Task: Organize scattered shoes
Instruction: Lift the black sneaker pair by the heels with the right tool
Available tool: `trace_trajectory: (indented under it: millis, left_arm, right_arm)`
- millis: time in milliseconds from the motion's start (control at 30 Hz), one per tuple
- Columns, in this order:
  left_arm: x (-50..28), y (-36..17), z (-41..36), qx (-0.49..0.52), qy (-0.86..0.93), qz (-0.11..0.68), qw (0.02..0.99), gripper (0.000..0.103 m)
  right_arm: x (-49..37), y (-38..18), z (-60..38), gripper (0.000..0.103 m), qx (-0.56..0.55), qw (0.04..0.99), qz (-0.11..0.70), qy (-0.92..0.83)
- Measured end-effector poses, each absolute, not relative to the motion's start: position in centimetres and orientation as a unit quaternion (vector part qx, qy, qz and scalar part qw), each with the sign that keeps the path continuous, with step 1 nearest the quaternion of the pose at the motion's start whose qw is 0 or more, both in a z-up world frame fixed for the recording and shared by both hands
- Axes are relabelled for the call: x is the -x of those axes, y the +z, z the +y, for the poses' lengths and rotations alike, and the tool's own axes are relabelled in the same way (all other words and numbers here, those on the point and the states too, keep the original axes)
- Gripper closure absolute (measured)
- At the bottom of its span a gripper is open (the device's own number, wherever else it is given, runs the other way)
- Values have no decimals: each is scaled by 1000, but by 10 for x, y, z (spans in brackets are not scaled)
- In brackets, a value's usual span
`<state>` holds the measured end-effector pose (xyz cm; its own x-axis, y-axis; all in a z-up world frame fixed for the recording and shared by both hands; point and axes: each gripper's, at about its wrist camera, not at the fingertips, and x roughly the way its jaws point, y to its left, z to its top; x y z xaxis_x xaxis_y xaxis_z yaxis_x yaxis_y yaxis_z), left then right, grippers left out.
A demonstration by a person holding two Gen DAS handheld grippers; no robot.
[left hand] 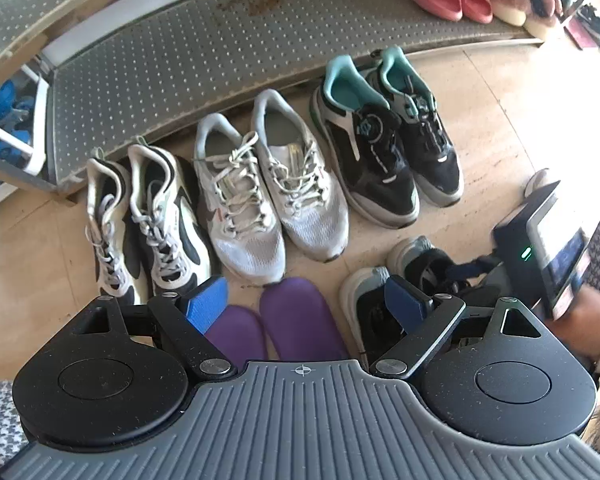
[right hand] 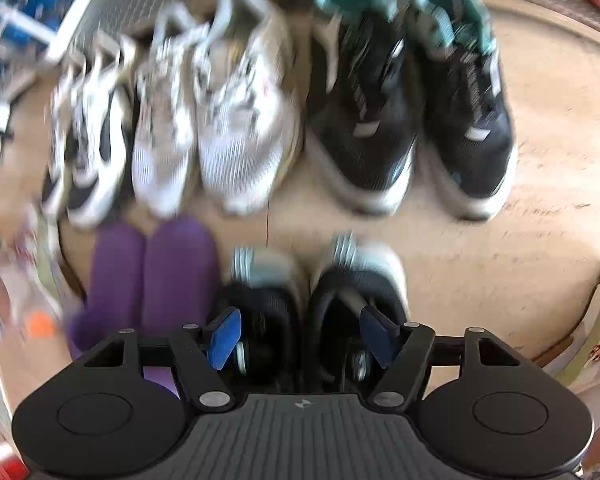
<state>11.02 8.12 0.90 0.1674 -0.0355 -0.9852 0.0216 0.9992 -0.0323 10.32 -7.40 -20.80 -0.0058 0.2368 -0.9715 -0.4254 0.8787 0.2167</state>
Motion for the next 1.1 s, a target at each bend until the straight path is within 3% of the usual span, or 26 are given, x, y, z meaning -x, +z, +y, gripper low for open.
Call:
trace_trajectory:
  millis: [433, 467, 533, 567, 600, 633, 667, 700, 967, 1100]
  left_arm:
    - [-113, 3, 87, 16, -16, 654, 756, 13]
    - [-113, 3, 88, 18, -16, 655, 755, 13]
    - [-113, 2, 89, 19, -16, 655, 755, 13]
    - [-113, 2, 90, 18, -15, 655, 755, 13]
    - [-113, 2, 90, 17, -14, 656, 755, 13]
    - [-113, 2, 91, 16, -13, 655, 755, 13]
    - [-114, 2, 92, 14, -12, 654, 756, 13]
    - [-113, 2, 93, 12, -11, 653, 757, 13]
    - [-110, 22, 97, 10, 5, 619, 785, 13]
    - [-109, 43, 105, 14, 36, 577, 816, 13]
  right_arm:
    - [-104, -269, -57, 41, 103, 696, 679, 211]
    - [-102, -273, -55, 39, 108, 699, 675, 211]
    - [-98, -281, -51, 21, 116, 704, 669, 211]
    - [-94, -282, -49, 19, 121, 710, 661, 212]
    - [-90, -282, -48, 23, 126, 715, 654, 213]
    - [-86, -282, -46, 47, 131, 721, 646, 214]
    - [-85, -276, -49, 63, 126, 723, 644, 216]
    - [-83, -270, -53, 73, 122, 726, 641, 217]
    - [-41, -190, -93, 80, 101, 767, 585, 241]
    - [-32, -126, -113, 81, 77, 821, 516, 231]
